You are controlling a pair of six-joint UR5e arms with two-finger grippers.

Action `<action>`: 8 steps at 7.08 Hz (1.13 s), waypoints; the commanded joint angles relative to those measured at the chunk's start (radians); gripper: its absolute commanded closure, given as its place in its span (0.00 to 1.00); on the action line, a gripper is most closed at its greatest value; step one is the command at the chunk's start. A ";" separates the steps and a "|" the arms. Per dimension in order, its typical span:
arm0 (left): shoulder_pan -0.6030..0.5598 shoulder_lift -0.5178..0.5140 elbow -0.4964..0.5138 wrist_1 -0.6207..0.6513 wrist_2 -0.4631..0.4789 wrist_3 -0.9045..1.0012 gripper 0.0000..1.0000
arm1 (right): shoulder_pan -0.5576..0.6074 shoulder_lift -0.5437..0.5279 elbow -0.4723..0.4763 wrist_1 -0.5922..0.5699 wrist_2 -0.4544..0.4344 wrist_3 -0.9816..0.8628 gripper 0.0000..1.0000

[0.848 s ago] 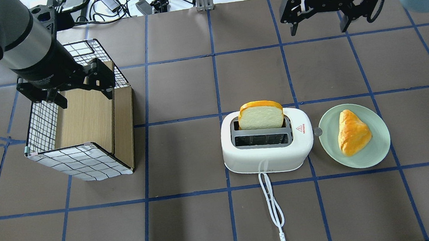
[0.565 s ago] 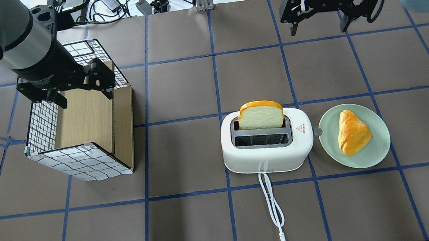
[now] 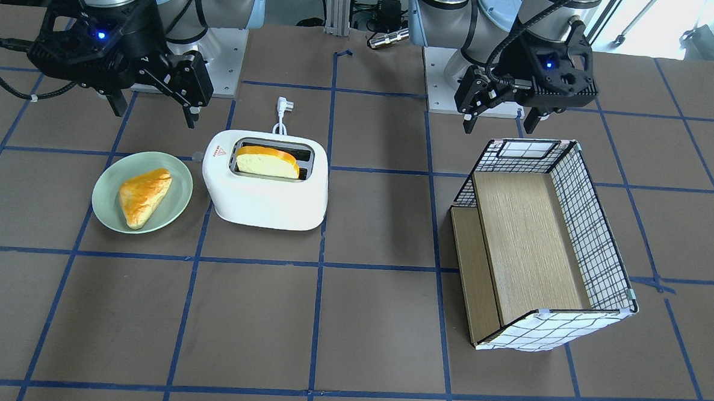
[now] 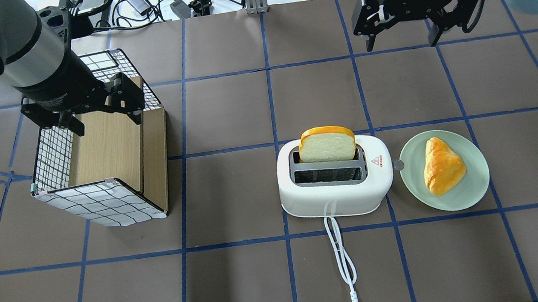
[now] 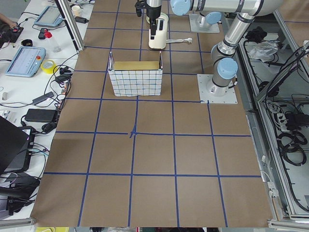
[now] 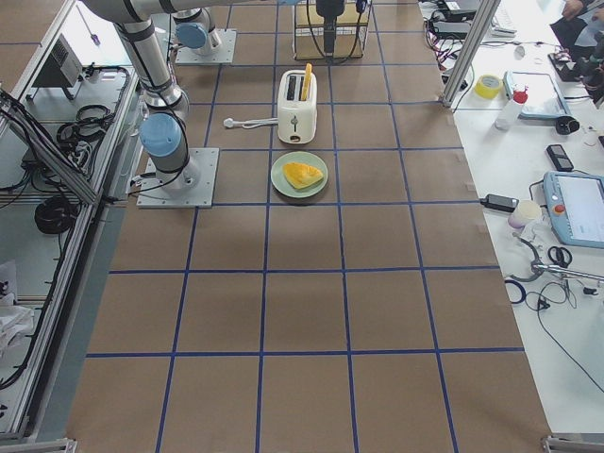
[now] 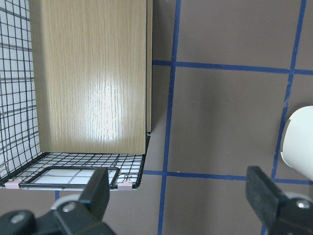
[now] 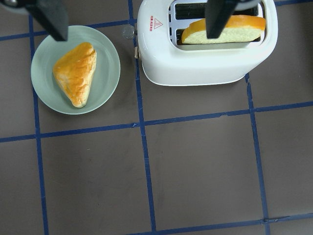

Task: Press toaster with right arm
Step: 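Move the right gripper forward above the toaster and plate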

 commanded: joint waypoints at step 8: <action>0.000 0.000 0.000 0.000 0.000 0.000 0.00 | -0.015 0.003 -0.001 0.035 0.004 -0.005 1.00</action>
